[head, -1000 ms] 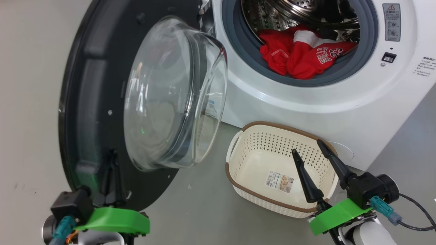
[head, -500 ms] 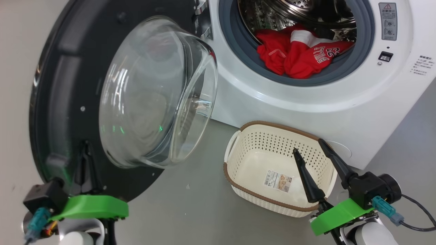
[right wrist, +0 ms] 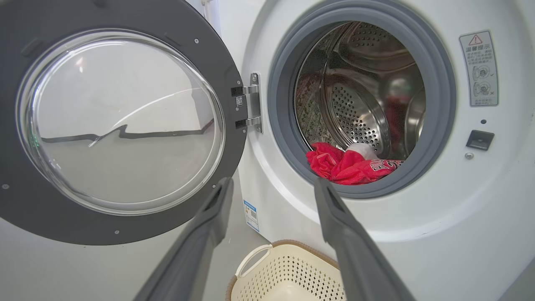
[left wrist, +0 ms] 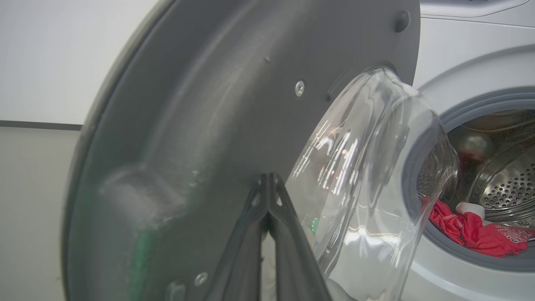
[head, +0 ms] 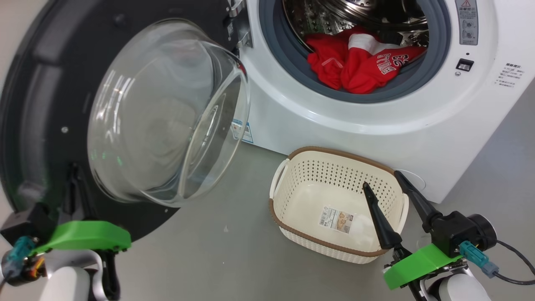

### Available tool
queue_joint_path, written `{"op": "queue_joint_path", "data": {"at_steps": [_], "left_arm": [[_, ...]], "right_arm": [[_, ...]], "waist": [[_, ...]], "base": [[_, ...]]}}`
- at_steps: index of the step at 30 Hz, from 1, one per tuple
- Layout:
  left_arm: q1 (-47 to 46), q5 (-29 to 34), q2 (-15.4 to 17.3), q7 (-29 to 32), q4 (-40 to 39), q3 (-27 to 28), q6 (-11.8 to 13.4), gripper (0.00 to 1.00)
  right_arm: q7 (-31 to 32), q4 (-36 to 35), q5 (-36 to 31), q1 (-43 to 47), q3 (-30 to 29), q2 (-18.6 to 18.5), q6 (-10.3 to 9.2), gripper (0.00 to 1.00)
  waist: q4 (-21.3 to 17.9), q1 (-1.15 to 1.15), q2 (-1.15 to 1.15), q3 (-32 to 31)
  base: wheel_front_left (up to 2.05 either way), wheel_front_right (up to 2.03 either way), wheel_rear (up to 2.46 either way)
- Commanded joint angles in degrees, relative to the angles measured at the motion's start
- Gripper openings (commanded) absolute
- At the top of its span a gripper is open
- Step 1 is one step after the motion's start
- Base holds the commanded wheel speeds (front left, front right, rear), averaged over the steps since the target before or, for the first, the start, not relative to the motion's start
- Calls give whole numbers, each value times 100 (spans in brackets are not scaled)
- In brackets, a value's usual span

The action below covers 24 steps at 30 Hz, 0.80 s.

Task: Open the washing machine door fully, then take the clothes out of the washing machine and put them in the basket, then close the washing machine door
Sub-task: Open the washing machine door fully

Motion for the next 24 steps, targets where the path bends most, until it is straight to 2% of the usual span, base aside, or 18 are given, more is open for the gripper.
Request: {"op": "queue_joint_path", "data": {"at_steps": [1,24], "left_arm": [[-267,76,281,-42,-11,320,-13,0],[-951,564,373,-43,1099,1301,-489,0]], "right_arm": [[7,-170,-50,-48,140,22,35,100],[256,-414,-243,3,148,22,35,100]], "waist": [[-16,0,0,13],[-160,0,0,112]], "base": [[0,0,0],[0,0,0]]}}
